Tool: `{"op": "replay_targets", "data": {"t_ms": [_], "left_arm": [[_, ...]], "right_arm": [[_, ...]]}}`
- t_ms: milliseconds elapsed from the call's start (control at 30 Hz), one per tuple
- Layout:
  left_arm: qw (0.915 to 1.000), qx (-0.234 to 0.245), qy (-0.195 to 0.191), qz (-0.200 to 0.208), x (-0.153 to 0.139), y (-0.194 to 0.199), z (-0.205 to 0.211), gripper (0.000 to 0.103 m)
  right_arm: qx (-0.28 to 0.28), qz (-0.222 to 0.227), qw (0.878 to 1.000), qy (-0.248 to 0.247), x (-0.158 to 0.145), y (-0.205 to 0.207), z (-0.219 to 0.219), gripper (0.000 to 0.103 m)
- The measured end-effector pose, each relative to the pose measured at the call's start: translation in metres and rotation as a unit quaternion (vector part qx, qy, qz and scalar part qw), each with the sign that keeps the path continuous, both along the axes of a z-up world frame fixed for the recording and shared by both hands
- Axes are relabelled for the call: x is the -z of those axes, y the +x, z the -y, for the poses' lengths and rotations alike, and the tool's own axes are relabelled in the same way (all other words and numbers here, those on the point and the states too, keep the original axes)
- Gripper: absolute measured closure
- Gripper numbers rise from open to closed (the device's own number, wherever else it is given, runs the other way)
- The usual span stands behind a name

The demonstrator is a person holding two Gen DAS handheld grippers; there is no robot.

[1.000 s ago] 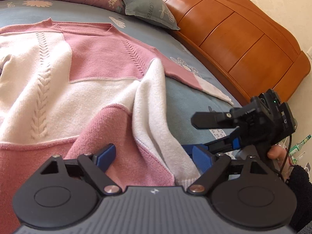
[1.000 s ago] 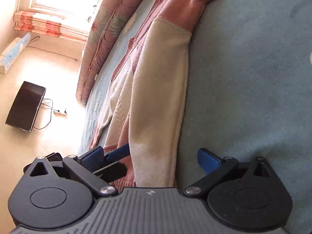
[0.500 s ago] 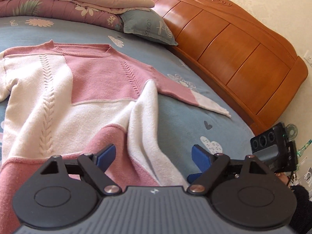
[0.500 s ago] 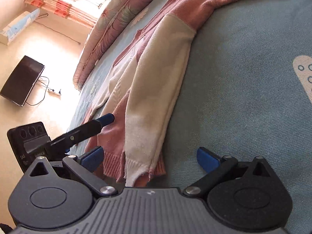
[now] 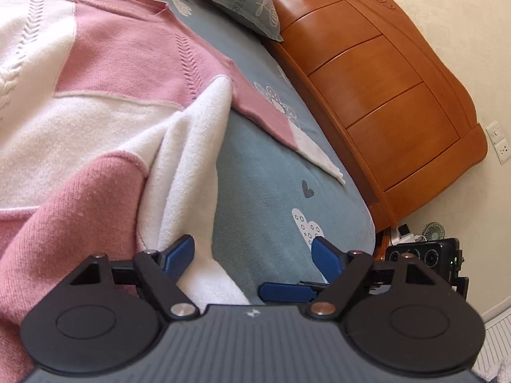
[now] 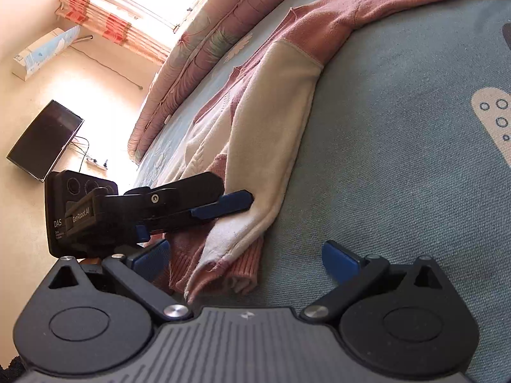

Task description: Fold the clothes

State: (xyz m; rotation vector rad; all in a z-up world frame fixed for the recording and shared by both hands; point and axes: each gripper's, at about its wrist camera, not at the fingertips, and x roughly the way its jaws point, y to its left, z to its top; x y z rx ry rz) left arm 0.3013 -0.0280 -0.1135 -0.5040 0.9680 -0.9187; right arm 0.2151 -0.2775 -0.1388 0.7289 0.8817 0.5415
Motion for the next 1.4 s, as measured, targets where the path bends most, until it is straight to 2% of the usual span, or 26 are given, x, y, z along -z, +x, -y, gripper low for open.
{"op": "replay_targets", "data": {"t_ms": [67, 200, 300, 433, 567, 667, 733, 800, 867, 1000, 1133, 1200, 1300, 1367, 1400], "left_arm": [[0.9999, -0.008, -0.007, -0.01, 0.005, 0.003, -0.007, 0.022], [0.999, -0.024, -0.021, -0.031, 0.015, 0.008, -0.02, 0.025], [0.9969, -0.037, -0.041, -0.055, 0.023, 0.013, -0.032, 0.034], [0.9931, -0.042, -0.077, -0.078, 0.032, 0.017, -0.042, 0.034], [0.9928, -0.043, -0.077, -0.08, 0.032, 0.019, -0.04, 0.034], [0.993, -0.05, -0.076, -0.075, 0.024, 0.018, -0.045, 0.033], [0.995, -0.06, -0.064, -0.047, 0.009, 0.013, -0.053, 0.027], [0.9962, -0.076, -0.042, -0.009, -0.006, 0.009, -0.062, 0.023], [0.9951, -0.096, -0.025, 0.005, -0.012, 0.008, -0.071, 0.022], [0.9924, -0.121, -0.02, -0.002, -0.01, 0.011, -0.081, 0.022], [0.9927, -0.119, -0.019, 0.0, -0.01, 0.011, -0.082, 0.022], [0.9926, -0.119, -0.02, 0.001, -0.01, 0.01, -0.085, 0.022], [0.9917, -0.127, -0.021, -0.003, -0.009, 0.01, -0.089, 0.022], [0.9909, -0.132, -0.023, -0.006, -0.009, 0.011, -0.092, 0.022], [0.9908, -0.133, -0.023, -0.007, -0.009, 0.011, -0.092, 0.022]], "right_arm": [[0.001, -0.007, 1.0, 0.003, -0.001, 0.002, 0.001, 0.0], [-0.009, -0.027, 0.999, 0.042, -0.004, 0.018, 0.004, 0.0], [-0.026, -0.04, 0.998, 0.049, -0.002, 0.027, -0.006, 0.0], [-0.049, -0.056, 0.996, 0.057, 0.001, 0.038, -0.02, 0.0], [-0.071, -0.073, 0.993, 0.065, 0.005, 0.05, -0.033, 0.0], [-0.07, -0.03, 0.995, 0.062, 0.005, 0.049, -0.037, 0.0], [-0.06, -0.006, 0.995, 0.079, 0.008, 0.046, -0.032, 0.0], [-0.052, 0.015, 0.992, 0.112, 0.013, 0.043, -0.022, 0.0], [-0.032, 0.039, 0.986, 0.16, 0.021, 0.038, -0.009, 0.0], [0.024, 0.031, 0.968, 0.248, 0.036, 0.047, 0.013, 0.001], [0.027, 0.023, 0.976, 0.213, 0.034, 0.049, 0.008, 0.001], [0.028, 0.019, 0.98, 0.194, 0.033, 0.05, 0.005, 0.005], [0.029, 0.014, 0.986, 0.165, 0.032, 0.051, 0.001, 0.02], [0.03, 0.01, 0.989, 0.145, 0.031, 0.052, -0.002, 0.037], [0.043, -0.015, 0.989, 0.14, 0.033, 0.057, -0.001, 0.044]]}}
